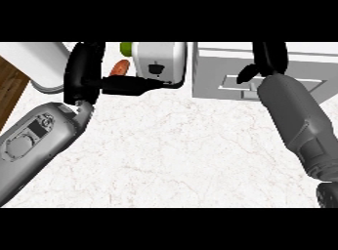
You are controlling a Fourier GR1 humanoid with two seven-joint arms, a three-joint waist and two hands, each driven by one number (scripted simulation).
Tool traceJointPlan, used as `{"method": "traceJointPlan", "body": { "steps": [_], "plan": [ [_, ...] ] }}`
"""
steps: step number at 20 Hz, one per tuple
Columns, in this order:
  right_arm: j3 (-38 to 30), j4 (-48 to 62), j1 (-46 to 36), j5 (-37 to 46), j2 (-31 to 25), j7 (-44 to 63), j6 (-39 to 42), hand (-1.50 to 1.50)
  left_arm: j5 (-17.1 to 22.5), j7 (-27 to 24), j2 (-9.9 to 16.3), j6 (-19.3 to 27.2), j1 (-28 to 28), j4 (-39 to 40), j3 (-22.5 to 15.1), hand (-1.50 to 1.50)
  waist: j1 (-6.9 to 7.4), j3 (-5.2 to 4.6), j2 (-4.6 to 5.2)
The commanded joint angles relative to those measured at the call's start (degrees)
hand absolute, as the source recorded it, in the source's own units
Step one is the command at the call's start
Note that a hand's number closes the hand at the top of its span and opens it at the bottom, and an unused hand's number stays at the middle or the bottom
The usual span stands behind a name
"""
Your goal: Pick up the can, place it into the drawer and close the drawer
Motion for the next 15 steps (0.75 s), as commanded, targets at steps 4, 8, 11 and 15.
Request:
{"method": "traceJointPlan", "body": {
  "steps": [4,8,11,15],
  "plan": [
    [-10.1,-2.8,-5.1,-12.7,4.3,-6.4,3.9,-1.5,-0.8,-1.5,1.1,-0.6,2.3,-0.5,0.9,-1.5,0.94,-0.08,-0.21],
    [-15.3,-4.1,-5.8,-19.1,6.3,-9.1,7.2,-1.5,-0.6,-1.8,1.4,-0.3,5.1,-2.0,1.5,-1.5,-0.06,-0.14,-0.99],
    [-18.3,-3.5,-5.5,-22.9,7.7,-10.8,10.0,-1.5,-1.1,-0.6,0.6,0.7,4.8,-2.6,1.5,-1.5,-0.97,-0.16,-1.06],
    [-18.6,-2.4,-9.4,-23.4,4.2,-9.0,13.9,-1.5,-1.0,-1.2,1.7,-0.9,7.5,-4.4,3.0,-1.5,-0.83,-0.27,-1.0]
  ]
}}
